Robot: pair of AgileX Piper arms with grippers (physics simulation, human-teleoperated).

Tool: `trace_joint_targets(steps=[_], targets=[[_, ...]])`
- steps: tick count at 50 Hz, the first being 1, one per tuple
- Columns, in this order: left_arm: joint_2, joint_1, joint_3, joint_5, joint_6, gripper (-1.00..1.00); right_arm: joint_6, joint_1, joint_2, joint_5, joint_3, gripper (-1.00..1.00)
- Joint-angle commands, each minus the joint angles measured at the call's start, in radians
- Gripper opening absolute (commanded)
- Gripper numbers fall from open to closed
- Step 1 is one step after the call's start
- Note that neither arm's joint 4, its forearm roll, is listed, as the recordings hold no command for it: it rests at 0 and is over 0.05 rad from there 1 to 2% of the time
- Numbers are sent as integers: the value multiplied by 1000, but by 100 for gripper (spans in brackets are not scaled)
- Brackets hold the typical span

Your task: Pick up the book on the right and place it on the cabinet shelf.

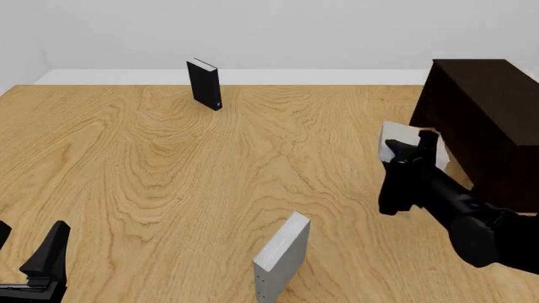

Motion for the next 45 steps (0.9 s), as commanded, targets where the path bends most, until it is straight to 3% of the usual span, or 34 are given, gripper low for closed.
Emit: trace_joint_targets(steps=[1,45], targets=[[0,0,0,0,0,100,-33,-30,47,-98,-19,-100],[0,0,0,0,0,100,-12,-115,169,-127,-121,-100]])
